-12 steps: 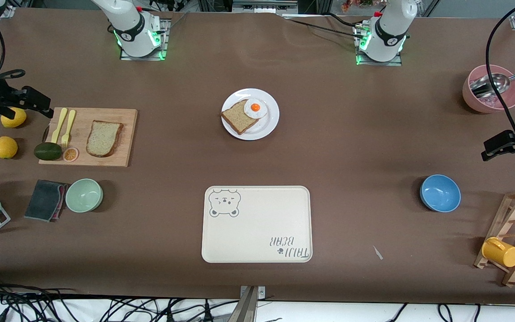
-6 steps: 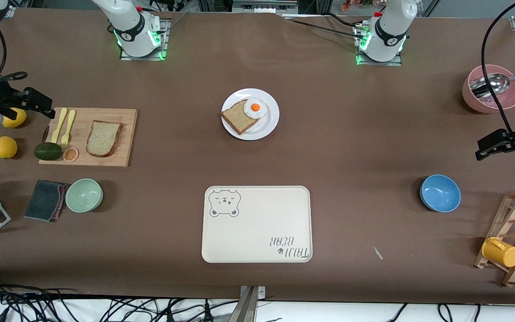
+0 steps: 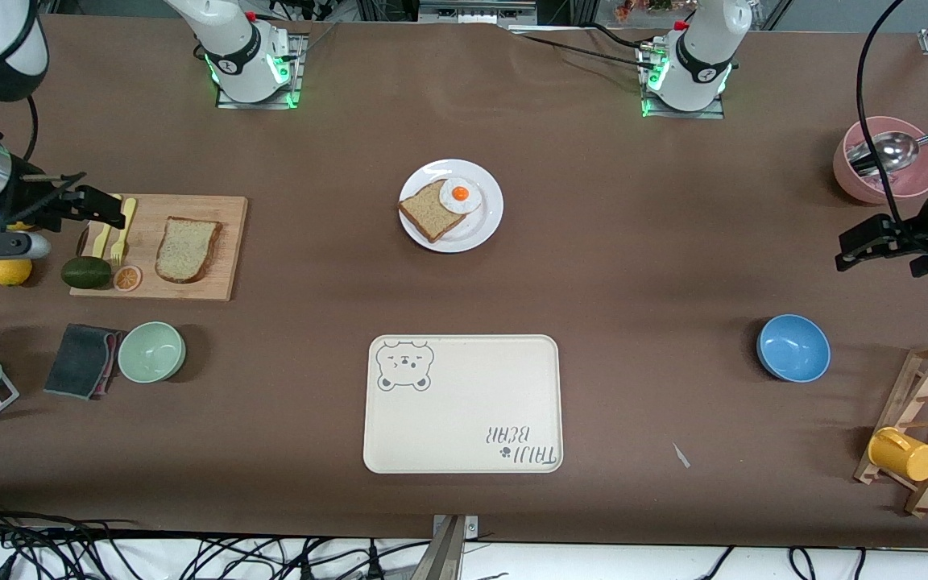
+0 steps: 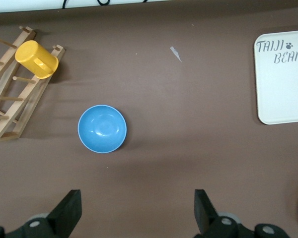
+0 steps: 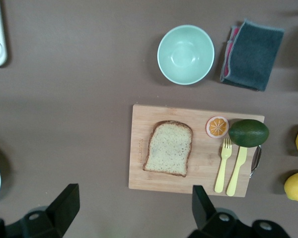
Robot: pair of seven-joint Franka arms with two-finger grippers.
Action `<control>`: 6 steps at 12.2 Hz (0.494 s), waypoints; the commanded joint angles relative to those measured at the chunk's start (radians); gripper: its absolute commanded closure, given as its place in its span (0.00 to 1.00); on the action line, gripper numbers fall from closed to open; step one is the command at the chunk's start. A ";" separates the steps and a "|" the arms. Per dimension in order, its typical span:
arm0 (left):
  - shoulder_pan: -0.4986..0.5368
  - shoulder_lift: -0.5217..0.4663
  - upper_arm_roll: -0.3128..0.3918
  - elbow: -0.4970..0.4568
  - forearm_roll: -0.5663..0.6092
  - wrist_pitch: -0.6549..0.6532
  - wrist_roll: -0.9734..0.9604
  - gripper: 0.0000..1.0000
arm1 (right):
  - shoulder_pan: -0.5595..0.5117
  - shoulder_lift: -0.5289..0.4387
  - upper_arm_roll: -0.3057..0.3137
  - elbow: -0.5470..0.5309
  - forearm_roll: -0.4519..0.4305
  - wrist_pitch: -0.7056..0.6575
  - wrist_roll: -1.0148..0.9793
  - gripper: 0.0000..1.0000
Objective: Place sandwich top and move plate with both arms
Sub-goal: 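Reach the right gripper down to the bread slice on the cutting board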
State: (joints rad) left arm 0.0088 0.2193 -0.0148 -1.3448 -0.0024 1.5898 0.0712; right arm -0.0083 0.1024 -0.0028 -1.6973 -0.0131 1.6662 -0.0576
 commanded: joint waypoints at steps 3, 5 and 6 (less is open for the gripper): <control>-0.001 -0.009 -0.005 0.004 -0.010 -0.016 0.010 0.00 | 0.071 0.092 -0.002 -0.031 -0.123 0.035 0.186 0.01; -0.001 -0.008 -0.007 0.001 -0.010 -0.019 0.010 0.00 | 0.129 0.092 -0.002 -0.106 -0.201 0.102 0.328 0.01; -0.001 -0.006 -0.007 0.001 -0.010 -0.019 0.010 0.00 | 0.158 0.092 -0.002 -0.143 -0.232 0.131 0.408 0.02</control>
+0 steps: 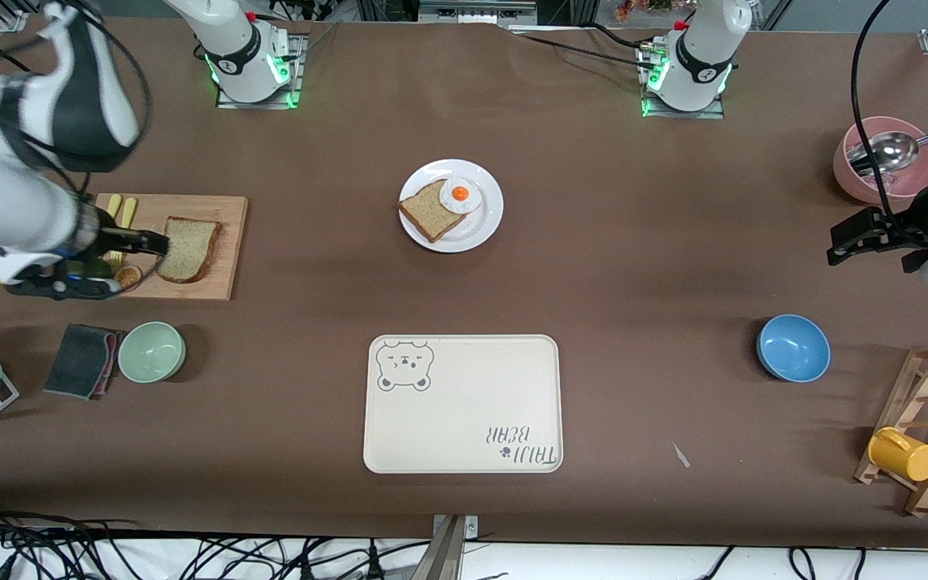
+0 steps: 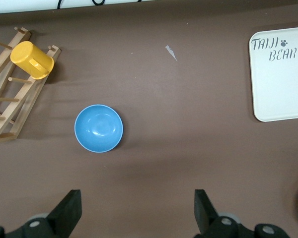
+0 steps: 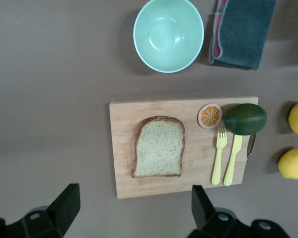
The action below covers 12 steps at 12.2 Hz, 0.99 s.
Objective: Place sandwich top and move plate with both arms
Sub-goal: 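Reach the right gripper down to the bread slice on the cutting board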
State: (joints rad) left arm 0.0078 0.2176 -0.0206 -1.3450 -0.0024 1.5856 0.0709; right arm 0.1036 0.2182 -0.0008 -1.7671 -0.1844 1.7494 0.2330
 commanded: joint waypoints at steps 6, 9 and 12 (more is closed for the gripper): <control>0.003 0.000 0.001 0.003 -0.010 -0.015 0.010 0.00 | 0.057 0.015 -0.037 -0.337 -0.170 0.424 0.287 0.02; 0.003 0.000 0.001 0.003 -0.011 -0.013 0.009 0.00 | 0.057 0.107 -0.065 -0.344 -0.216 0.505 0.338 0.09; 0.000 0.002 0.001 0.004 -0.011 -0.013 0.021 0.00 | 0.059 0.168 -0.082 -0.342 -0.219 0.553 0.380 0.27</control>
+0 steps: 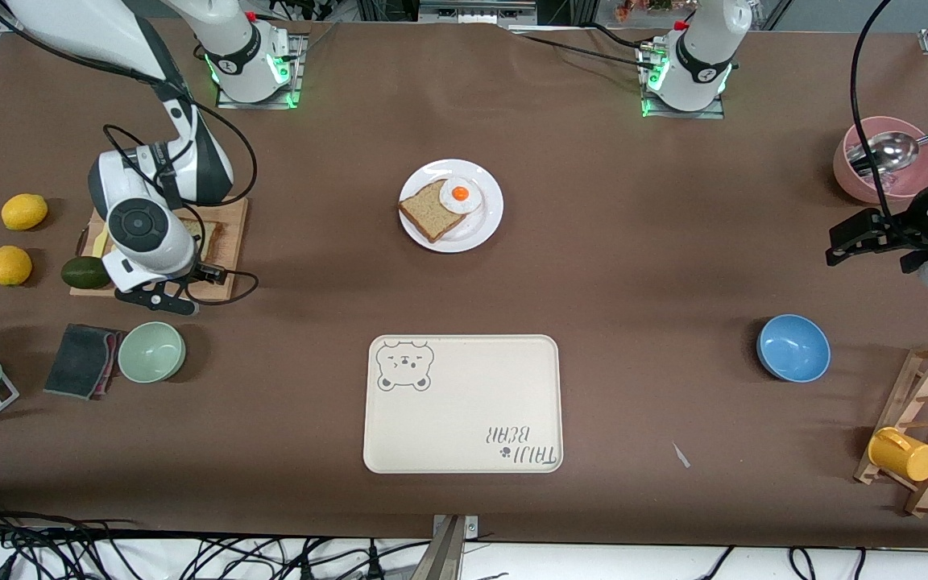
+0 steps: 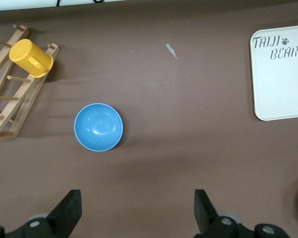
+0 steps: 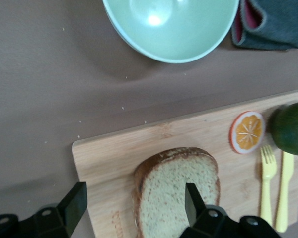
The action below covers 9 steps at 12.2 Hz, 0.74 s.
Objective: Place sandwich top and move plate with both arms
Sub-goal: 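Close the right gripper on the bread slice's crust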
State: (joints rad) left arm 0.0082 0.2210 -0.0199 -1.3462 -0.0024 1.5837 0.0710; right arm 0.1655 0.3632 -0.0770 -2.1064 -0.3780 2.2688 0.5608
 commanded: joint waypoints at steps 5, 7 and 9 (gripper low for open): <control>0.010 0.012 0.001 0.002 -0.010 -0.011 0.018 0.00 | -0.004 0.056 -0.013 -0.004 -0.056 0.040 0.103 0.42; -0.002 0.011 -0.005 0.002 -0.008 -0.013 0.012 0.00 | -0.004 0.057 -0.018 -0.015 -0.056 0.038 0.106 0.46; 0.006 0.011 0.000 0.004 -0.010 -0.013 0.019 0.00 | -0.004 0.063 -0.020 -0.018 -0.056 0.037 0.107 0.50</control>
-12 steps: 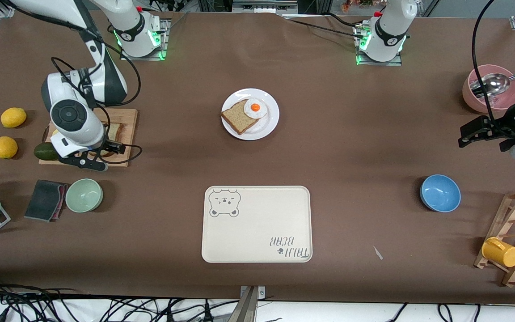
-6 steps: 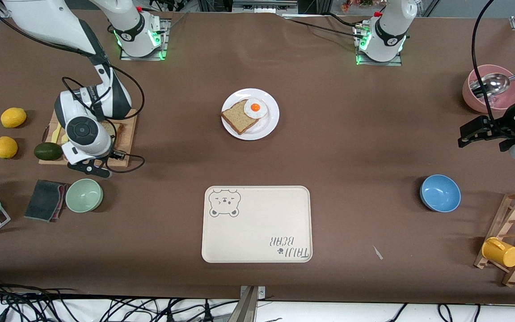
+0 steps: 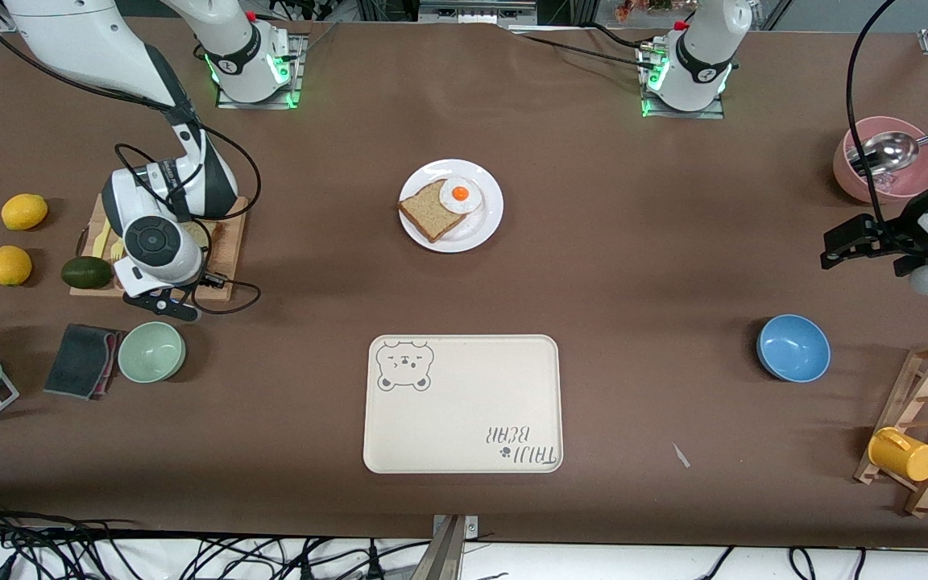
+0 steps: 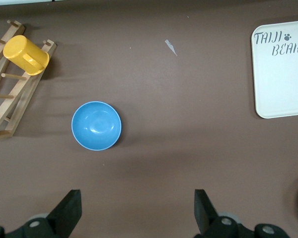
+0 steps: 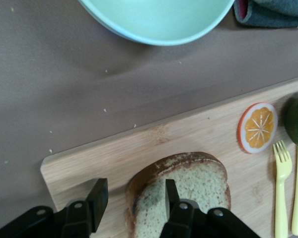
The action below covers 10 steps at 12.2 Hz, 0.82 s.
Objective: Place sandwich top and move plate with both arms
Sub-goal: 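Close the right gripper on the bread slice's crust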
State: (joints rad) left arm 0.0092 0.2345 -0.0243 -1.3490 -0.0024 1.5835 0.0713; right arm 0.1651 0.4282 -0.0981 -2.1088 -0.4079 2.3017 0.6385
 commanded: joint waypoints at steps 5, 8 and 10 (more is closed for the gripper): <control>0.012 -0.010 0.004 0.005 0.067 -0.017 0.022 0.00 | 0.002 0.009 -0.002 -0.019 -0.026 0.004 0.064 0.94; 0.008 0.000 0.004 0.005 0.081 -0.039 0.025 0.00 | 0.004 0.009 -0.002 -0.013 -0.026 0.002 0.064 1.00; 0.012 0.002 0.003 -0.002 0.061 -0.039 0.024 0.00 | 0.007 0.009 0.000 -0.008 -0.026 -0.010 0.063 1.00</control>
State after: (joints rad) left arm 0.0200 0.2345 -0.0187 -1.3509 0.0472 1.5576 0.0751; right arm 0.1666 0.4334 -0.1034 -2.1145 -0.4143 2.2952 0.6745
